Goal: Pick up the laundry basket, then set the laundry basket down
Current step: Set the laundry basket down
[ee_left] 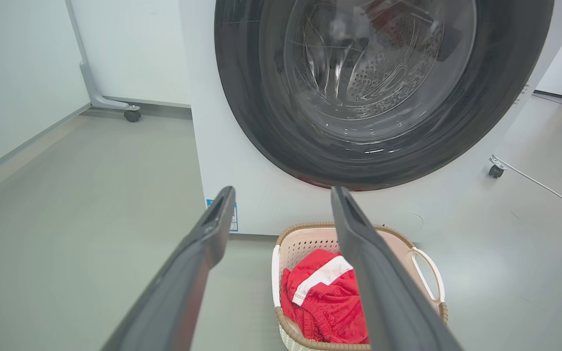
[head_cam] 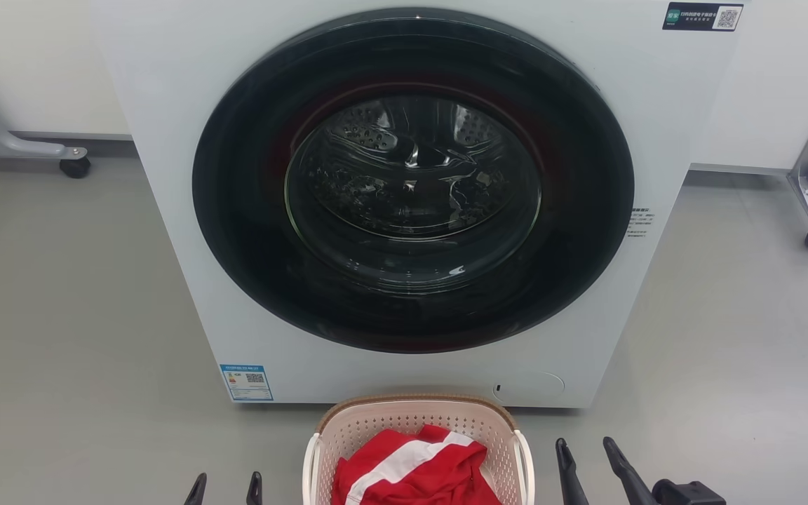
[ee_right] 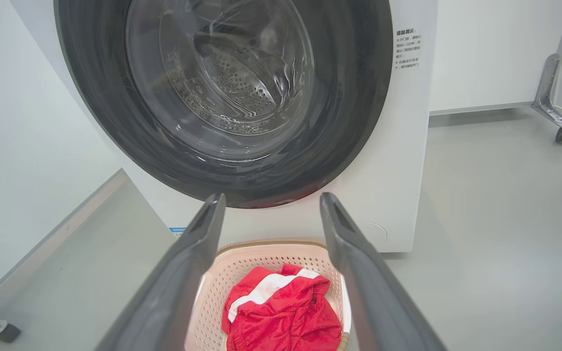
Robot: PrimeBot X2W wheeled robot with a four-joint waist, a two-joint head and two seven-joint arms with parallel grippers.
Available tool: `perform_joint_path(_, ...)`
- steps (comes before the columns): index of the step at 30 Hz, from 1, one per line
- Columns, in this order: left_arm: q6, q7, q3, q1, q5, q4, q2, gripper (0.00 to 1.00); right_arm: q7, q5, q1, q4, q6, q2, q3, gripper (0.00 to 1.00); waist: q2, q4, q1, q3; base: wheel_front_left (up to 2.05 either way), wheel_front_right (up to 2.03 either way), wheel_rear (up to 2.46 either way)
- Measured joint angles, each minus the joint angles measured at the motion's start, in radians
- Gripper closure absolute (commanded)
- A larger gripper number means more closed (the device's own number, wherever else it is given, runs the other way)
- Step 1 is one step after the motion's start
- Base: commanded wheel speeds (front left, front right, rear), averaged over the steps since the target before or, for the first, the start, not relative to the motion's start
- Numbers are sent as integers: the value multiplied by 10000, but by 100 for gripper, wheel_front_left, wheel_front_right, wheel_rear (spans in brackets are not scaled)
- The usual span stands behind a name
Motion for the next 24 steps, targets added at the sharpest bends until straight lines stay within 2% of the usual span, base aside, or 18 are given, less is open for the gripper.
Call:
perform_joint_path(13,6,0,662,408,754,-738,-357,0,0,-1352,643,-1124,-2,284,-830,0,0,-79,0,67,0,0,0)
perform_joint_path(24,6,0,811,409,1120,-886,-562,0,-2,-1908,813,-1557,-2,420,-1143,0,0,-58,0,154,0,0,0)
